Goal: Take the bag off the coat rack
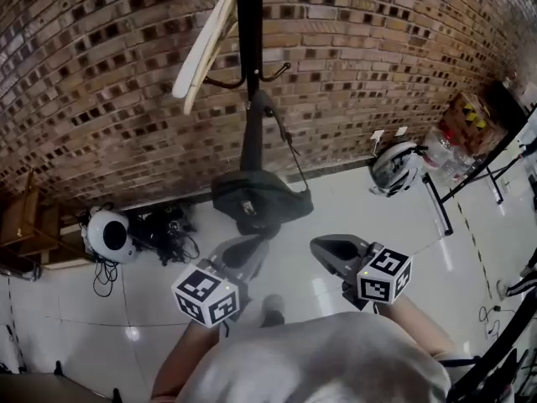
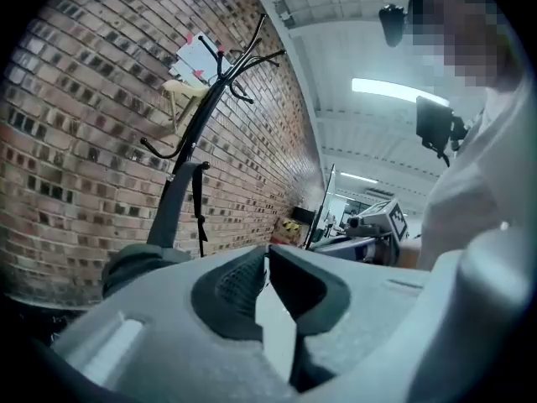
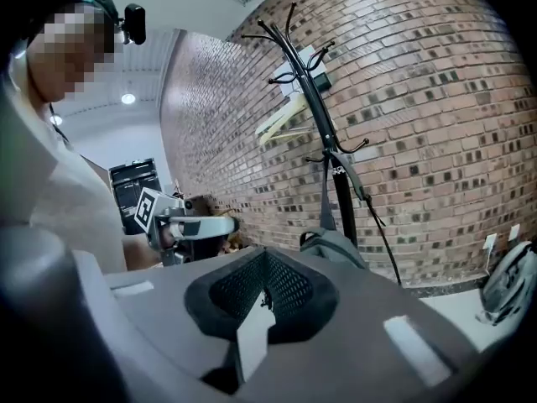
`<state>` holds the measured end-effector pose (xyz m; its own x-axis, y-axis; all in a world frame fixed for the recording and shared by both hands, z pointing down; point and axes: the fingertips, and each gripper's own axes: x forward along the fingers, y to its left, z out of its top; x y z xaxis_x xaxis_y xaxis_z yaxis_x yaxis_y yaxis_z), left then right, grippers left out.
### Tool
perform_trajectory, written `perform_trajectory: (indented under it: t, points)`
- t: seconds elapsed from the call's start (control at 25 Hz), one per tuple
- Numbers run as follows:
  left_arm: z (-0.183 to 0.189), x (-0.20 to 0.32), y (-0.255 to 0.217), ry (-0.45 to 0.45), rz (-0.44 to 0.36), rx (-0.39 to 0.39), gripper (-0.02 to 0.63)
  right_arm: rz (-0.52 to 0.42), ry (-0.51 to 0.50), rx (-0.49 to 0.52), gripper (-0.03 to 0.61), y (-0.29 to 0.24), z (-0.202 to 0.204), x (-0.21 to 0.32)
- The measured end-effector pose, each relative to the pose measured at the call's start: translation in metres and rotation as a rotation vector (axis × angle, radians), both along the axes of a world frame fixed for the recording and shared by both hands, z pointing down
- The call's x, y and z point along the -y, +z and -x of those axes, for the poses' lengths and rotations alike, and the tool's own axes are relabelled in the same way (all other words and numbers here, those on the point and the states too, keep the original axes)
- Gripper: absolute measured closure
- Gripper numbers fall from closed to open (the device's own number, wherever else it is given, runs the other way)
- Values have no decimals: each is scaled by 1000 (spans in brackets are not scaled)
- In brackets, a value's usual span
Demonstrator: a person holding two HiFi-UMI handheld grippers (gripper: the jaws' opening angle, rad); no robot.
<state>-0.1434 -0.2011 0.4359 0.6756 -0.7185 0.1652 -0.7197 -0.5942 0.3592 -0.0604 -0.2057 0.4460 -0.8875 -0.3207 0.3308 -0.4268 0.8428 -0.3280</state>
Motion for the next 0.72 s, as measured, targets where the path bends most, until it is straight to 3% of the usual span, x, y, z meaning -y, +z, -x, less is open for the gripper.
perform_trajectory:
  t: [0.16,0.32,0.72]
  points:
    - [21,60,-6,12,-17,42,505,2,5,13,580,-4,23,44]
    - [27,107,3,73,-29,116,327,8,34,43,580,-4,29,77]
    - [58,227,46,4,23,213,216,27,110,54,580,5,14,125]
